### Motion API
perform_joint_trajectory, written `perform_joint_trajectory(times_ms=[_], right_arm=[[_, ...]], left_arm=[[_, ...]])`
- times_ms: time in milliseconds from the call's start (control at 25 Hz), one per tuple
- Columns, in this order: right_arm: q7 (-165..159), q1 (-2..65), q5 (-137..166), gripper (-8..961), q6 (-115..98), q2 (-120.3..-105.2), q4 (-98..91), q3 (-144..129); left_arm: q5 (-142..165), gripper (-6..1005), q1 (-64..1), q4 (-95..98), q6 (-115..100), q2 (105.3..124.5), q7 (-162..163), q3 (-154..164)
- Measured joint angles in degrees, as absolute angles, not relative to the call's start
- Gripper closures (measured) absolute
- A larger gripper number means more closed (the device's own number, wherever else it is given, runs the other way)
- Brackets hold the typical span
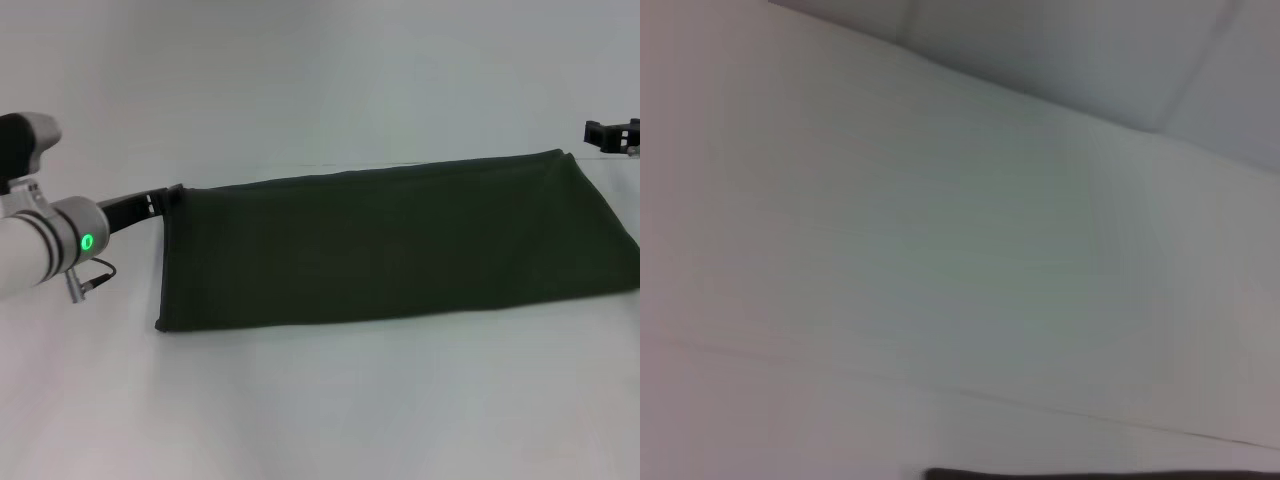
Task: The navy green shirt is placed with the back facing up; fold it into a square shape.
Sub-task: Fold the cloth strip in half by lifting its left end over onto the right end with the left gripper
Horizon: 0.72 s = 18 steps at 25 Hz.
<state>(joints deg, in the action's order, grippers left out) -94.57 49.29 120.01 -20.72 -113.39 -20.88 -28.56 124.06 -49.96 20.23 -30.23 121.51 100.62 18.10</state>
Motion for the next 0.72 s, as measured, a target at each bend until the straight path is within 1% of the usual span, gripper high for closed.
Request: perform_joint_trajectory(times_ms=[40, 120, 200, 240, 320, 480, 600, 720], right_arm=[[-94.57, 49.29, 120.01, 450, -20.72, -113.39, -20.88, -28.56], [-94.59, 47.14, 118.63, 400, -26.41, -112.73, -22.4, -28.01], [-94.47, 44.71, 115.86, 349, -33.49, -112.09, -24.07, -27.83], [-94.32, 43.39, 114.41, 324, -36.94, -111.8, -24.84, -27.83], [-93.97, 40.42, 111.42, 294, -45.73, -111.21, -26.4, -27.97], [-92.38, 35.54, 109.36, 235, -60.86, -110.19, -28.21, -27.76], [-91.23, 32.86, 109.68, 236, -68.73, -109.67, -29.16, -27.98], [-90.83, 30.61, 110.06, 236, -71.85, -109.47, -30.06, -28.22]], left_arm=[[124.06, 572, -49.23, 20.38, -33.67, 120.67, 100.74, 18.1], [124.12, 484, -47.67, 20.83, -42.15, 119.16, 100.76, 18.12], [124.43, 450, -45.84, 22.34, -51.16, 118.08, 100.69, 18.12], [124.64, 432, -45.16, 23.17, -54.25, 117.95, 100.69, 18.12], [125.48, 398, -43.29, 25.68, -62.55, 117.98, 100.71, 18.22], [126.33, 400, -39.67, 29.4, -73.8, 118.48, 100.18, 20.25], [126.45, 401, -37.18, 32.28, -77.99, 119.15, 99.5, 21.64], [126.91, 402, -35.22, 34.3, -78.94, 119.48, 99.88, 21.6]])
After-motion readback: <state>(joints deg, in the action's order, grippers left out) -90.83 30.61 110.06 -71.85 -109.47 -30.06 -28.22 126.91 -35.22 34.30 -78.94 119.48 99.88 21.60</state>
